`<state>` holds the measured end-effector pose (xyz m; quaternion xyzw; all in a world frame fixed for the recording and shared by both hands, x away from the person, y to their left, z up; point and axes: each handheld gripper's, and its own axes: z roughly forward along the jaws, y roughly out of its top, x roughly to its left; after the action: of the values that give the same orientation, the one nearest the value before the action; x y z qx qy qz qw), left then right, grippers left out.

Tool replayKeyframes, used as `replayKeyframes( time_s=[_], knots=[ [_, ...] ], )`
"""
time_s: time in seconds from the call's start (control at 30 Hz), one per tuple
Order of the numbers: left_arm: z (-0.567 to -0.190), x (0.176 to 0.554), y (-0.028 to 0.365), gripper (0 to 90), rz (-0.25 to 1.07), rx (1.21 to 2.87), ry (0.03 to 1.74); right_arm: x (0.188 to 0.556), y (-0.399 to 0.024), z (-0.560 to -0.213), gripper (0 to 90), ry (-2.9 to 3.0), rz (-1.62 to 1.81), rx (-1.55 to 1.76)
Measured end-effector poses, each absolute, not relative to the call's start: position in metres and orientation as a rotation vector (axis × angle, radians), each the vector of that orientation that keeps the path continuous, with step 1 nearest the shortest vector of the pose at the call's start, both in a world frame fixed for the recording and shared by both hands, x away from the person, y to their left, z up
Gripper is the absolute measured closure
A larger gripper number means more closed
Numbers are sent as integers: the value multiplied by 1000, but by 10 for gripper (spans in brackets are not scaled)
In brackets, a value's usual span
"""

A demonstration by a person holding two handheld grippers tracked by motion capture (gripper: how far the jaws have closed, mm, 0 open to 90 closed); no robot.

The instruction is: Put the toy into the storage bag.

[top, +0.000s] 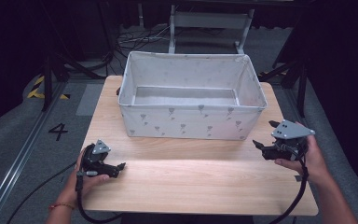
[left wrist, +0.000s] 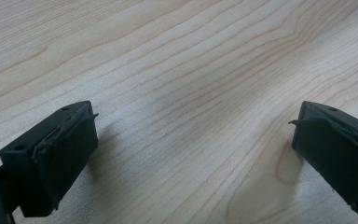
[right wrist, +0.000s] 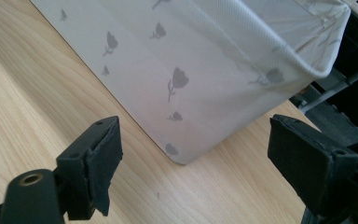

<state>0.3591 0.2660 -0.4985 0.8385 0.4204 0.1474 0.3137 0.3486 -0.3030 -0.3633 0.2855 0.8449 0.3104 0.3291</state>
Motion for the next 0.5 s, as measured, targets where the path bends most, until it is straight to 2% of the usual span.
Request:
replayKeyframes(
  time_s=[0.5],
  knots=[
    [-499, 359, 266, 5, 390, 2211, 1110, 343, -326, -418, 169, 2235, 818, 882]
  ],
)
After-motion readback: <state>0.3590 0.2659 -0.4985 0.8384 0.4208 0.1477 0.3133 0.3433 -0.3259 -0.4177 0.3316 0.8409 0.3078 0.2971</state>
